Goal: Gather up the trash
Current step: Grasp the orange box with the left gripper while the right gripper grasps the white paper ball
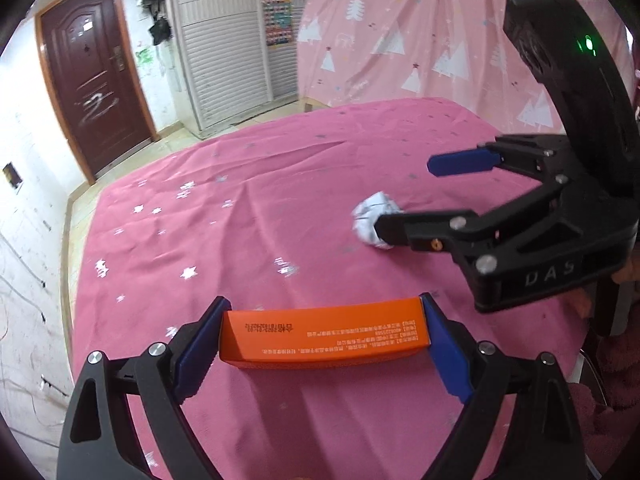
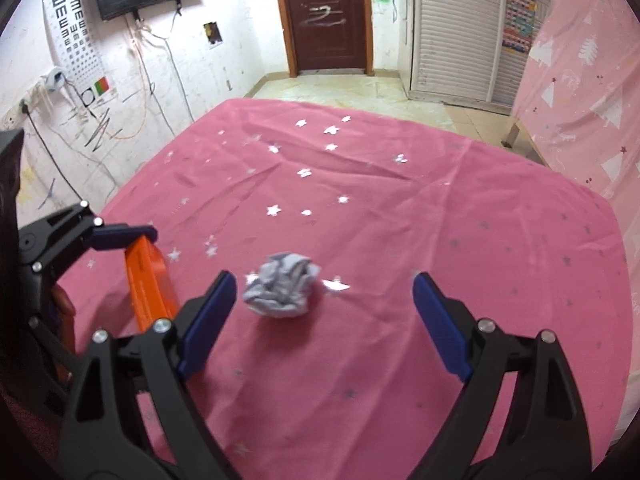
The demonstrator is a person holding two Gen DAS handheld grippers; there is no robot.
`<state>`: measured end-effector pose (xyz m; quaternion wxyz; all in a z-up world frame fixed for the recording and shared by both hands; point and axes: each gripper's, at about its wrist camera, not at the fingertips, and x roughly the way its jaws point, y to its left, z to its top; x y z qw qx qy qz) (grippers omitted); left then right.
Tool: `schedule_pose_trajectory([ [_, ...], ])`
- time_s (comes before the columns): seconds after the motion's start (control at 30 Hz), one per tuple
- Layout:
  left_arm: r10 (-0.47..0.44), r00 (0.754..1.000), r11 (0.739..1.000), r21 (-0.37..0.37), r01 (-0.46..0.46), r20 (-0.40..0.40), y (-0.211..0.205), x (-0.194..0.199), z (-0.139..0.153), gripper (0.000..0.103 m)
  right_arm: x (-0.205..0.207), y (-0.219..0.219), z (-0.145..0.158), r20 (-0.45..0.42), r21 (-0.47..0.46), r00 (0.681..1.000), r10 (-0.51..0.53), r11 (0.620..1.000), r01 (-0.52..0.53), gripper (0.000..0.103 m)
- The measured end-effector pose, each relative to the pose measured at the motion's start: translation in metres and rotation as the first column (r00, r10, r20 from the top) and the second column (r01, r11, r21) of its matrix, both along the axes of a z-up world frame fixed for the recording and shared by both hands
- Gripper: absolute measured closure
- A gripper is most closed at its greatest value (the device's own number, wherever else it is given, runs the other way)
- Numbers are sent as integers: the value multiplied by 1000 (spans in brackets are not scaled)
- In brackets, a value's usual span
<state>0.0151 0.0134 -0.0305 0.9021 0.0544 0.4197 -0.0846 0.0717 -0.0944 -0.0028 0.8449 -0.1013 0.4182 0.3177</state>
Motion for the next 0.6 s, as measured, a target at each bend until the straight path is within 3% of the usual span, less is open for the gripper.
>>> schedule_pose_trajectory([
  [0.03, 4, 1000, 1000, -1, -4, 1, 2, 0, 1, 17, -1, 3, -1, -4, -2, 1000, 4, 1000, -4, 17],
  [0.2, 31, 999, 999, -10, -31, 7, 14, -6, 1, 17, 0, 16, -8, -34, -23, 999, 5, 1000, -6, 48],
  [0.4, 51, 999, 999, -15, -50, 9, 23, -11, -1, 17, -1, 22, -9, -28, -40, 1000, 4, 999, -5, 53],
  [0.5, 61, 998, 998, -16, -61, 8, 25, -11, -1, 17, -3, 24, -9, -20, -49, 1000, 8, 999, -9, 65],
  [0.6, 68, 998, 998, -14, -68, 4, 26, -10, -1, 17, -4, 25, -8, -10, -48, 1000, 13, 999, -13, 70],
])
